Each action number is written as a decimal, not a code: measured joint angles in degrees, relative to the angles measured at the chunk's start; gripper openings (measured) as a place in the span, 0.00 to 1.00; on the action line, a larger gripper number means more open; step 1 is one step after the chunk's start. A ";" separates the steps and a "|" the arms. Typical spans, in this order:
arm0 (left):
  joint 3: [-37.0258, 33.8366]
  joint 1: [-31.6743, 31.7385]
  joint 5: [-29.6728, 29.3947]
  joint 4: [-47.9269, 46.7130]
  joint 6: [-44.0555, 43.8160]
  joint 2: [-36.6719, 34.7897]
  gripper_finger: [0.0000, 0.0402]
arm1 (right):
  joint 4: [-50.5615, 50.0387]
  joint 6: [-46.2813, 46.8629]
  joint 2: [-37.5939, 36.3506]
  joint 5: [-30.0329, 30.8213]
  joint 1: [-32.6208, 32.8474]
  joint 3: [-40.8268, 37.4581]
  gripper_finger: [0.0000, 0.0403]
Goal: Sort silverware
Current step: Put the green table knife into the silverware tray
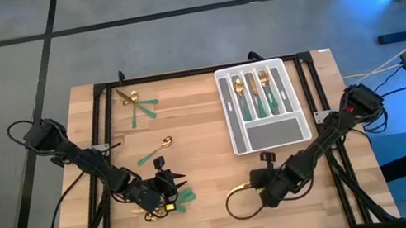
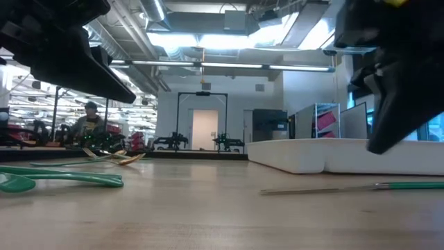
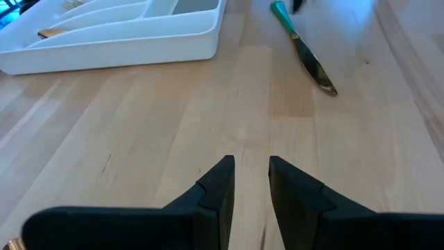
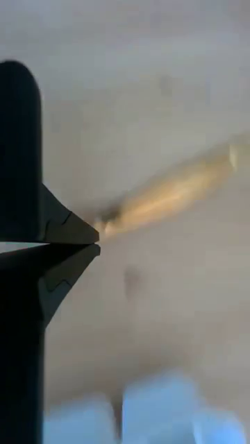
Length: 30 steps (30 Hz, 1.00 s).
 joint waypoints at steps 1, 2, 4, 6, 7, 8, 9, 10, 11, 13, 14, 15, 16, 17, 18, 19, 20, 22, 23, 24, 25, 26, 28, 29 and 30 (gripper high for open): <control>0.00 0.00 0.00 -0.01 0.00 0.00 0.20 | 0.12 0.23 -0.03 2.24 0.36 -0.79 0.01; 0.00 0.00 0.02 -0.06 0.01 0.00 0.20 | 0.84 0.49 -0.02 4.20 0.70 -1.76 0.01; 0.00 0.00 0.00 -0.06 -0.21 0.00 0.20 | 3.49 1.35 -0.01 7.13 1.17 -4.04 0.04; 0.00 0.00 0.01 -0.24 -0.17 0.00 0.20 | 9.91 1.40 -0.01 8.08 1.20 -6.76 0.09; 0.00 0.00 0.02 -0.18 -0.17 0.00 0.20 | 13.57 1.31 -0.01 8.04 1.20 -8.42 0.13; 0.00 0.00 0.01 -0.13 -0.17 0.00 0.20 | 17.37 0.64 -0.01 7.97 1.20 -10.10 0.16; 0.00 0.04 0.02 -0.14 -0.17 0.00 0.20 | 21.44 -0.31 -0.01 7.93 1.19 -11.78 0.21; 0.00 0.13 0.02 -0.06 -0.20 0.00 0.20 | 25.28 -1.41 -0.01 7.88 1.17 -13.35 0.25; 0.00 0.25 0.02 0.02 -0.46 0.00 0.20 | 28.97 -2.47 -0.01 8.00 1.15 -14.80 0.30; 0.00 0.52 0.02 0.01 -1.59 0.00 0.20 | 35.37 -4.50 -0.01 8.10 1.02 -17.64 0.38; 0.00 0.75 0.02 0.01 -2.28 0.00 0.20 | 38.11 -5.30 -0.01 8.11 1.02 -19.09 0.42; 0.00 0.90 0.01 0.07 -2.82 0.00 0.20 | 40.85 -5.99 -0.01 8.12 1.04 -20.68 0.46; 0.00 1.14 0.02 0.15 -3.38 0.00 0.20 | 43.62 -6.19 -0.01 8.02 1.05 -22.39 0.48; 0.00 1.41 0.02 0.16 -3.90 0.00 0.20 | 46.36 -6.15 -0.05 7.80 1.10 -24.13 0.51; 0.00 1.73 0.04 0.34 -4.27 0.00 0.20 | 49.12 -6.05 -0.17 7.37 1.32 -26.00 0.52; 0.00 2.09 0.02 0.67 -4.37 0.00 0.20 | 52.31 -5.72 -0.23 7.14 1.75 -27.95 0.53; 0.00 2.42 0.00 1.16 -4.43 0.00 0.20 | 55.28 -5.21 -0.25 7.23 2.23 -30.00 0.53; 0.00 2.92 0.01 2.13 -4.50 0.00 0.20 | 60.95 -4.17 -0.29 8.05 3.58 -33.97 0.51; 0.00 3.12 0.00 2.51 -4.50 0.00 0.20 | 63.55 -3.61 -0.31 8.57 4.44 -35.84 0.49; 0.00 3.22 0.01 3.11 -4.36 0.00 0.20 | 65.84 -3.23 -0.31 9.23 5.29 -37.53 0.47; 0.00 3.26 0.01 3.68 -4.14 0.00 0.20 | 67.89 -3.11 -0.30 9.88 6.12 -38.99 0.45; 0.00 3.25 0.00 4.20 -3.77 0.00 0.20 | 69.37 -3.07 -0.29 10.40 6.81 -39.99 0.43; 0.00 3.17 0.03 4.91 -2.41 -0.02 0.20 | 70.32 -2.82 -0.25 11.03 7.71 -40.93 0.39; 0.00 2.99 0.07 5.06 -1.71 -0.02 0.20 | 70.13 -2.81 -0.23 11.21 7.86 -40.97 0.37; 0.00 2.81 0.26 5.52 -0.69 0.00 0.20 | 70.05 -2.81 -0.18 11.21 7.86 -40.94 0.35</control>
